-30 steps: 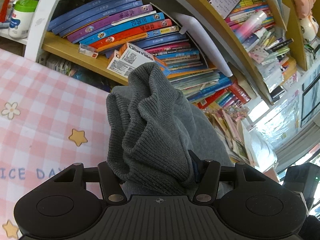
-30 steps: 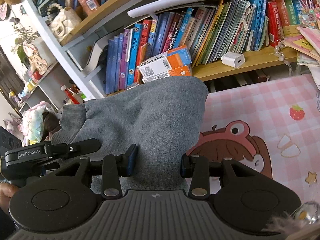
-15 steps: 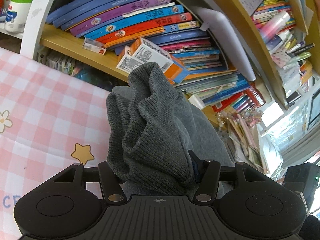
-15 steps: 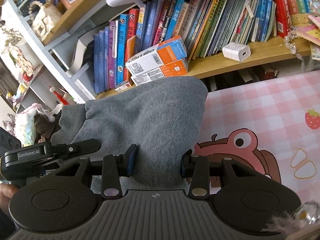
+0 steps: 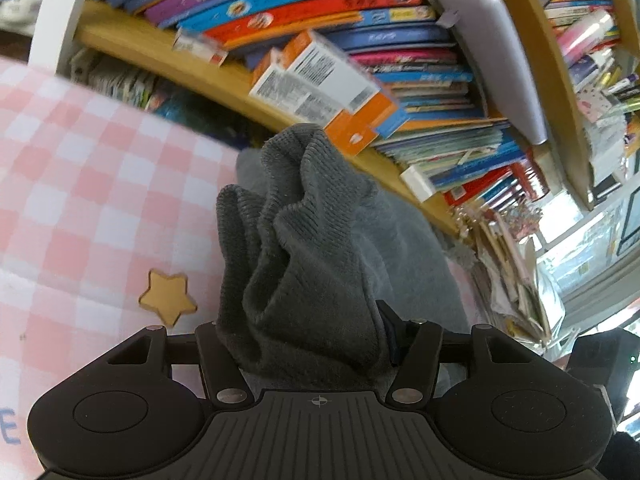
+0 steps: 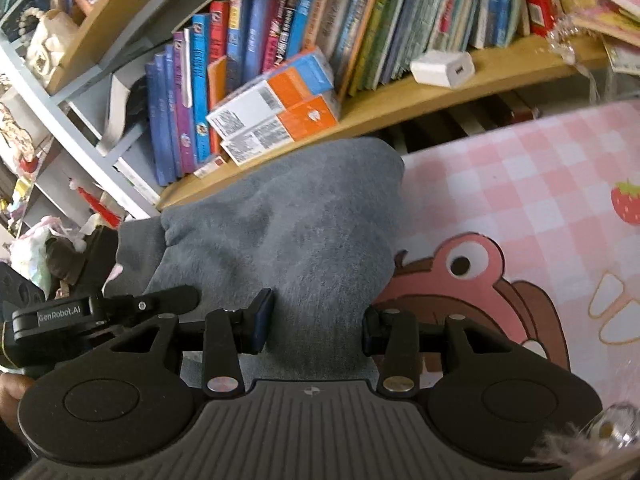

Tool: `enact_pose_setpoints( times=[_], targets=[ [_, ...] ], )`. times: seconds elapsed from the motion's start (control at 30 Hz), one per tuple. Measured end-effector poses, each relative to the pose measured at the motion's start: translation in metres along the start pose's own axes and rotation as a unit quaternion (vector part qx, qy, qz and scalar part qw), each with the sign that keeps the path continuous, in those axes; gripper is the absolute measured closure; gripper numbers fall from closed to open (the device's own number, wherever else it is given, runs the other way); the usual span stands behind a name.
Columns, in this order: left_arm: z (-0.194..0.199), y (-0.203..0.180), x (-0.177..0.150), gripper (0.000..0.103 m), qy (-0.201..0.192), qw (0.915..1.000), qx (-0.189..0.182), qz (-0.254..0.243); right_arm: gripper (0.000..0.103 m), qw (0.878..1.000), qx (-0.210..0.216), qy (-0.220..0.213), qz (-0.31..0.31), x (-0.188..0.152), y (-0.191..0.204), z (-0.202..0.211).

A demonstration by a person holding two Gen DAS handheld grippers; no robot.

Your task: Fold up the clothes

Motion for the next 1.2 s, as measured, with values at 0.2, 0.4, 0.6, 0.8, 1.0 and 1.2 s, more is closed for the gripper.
enact_pose_setpoints(
  times=[0.2, 0.4, 0.6, 0.8, 1.0, 1.2],
  targets=[
    [0.008, 0.007, -0.003, 0.032, -0.018, 0.9996, 0.020, 0.007, 0.045, 1.000, -0.017, 0.000, -0.012, -0.006, -0.005, 0.006],
    [0.032, 0.010, -0.016, 0.027, -0.047, 0.9980, 0.041, 0.003, 0.034, 0.999, -0.044, 0.001, -0.019, -0.016, -0.005, 0.024],
    [0.060, 0.004, -0.036, 0.026, -0.073, 0.9956, 0.057, 0.016, 0.034, 0.998, -0.060, 0.003, -0.028, -0.032, 0.002, 0.047],
    [0.082, 0.000, -0.074, 0.026, -0.087, 0.9903, 0.107, 0.014, 0.034, 0.996, -0.085, 0.010, -0.022, -0.061, 0.017, 0.069],
    [0.086, -0.014, -0.102, 0.026, -0.100, 0.9813, 0.162, -0.033, 0.034, 0.993, -0.119, 0.009, 0.010, -0.075, 0.034, 0.081],
    [0.095, -0.032, -0.115, 0.023, -0.125, 0.9729, 0.172, -0.091, 0.032, 0.987, -0.154, 0.007, 0.044, -0.085, 0.051, 0.091]
  ],
)
Point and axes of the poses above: each gripper's, at about its wrist camera, not at the fingertips, and z roughly against the way its jaws point, y to its left, x to its top, the point moved 6 cm from there along -z, roughly the way its jaws point, and after that the axes turned 13 degrees about z, right-handed, at the moved point
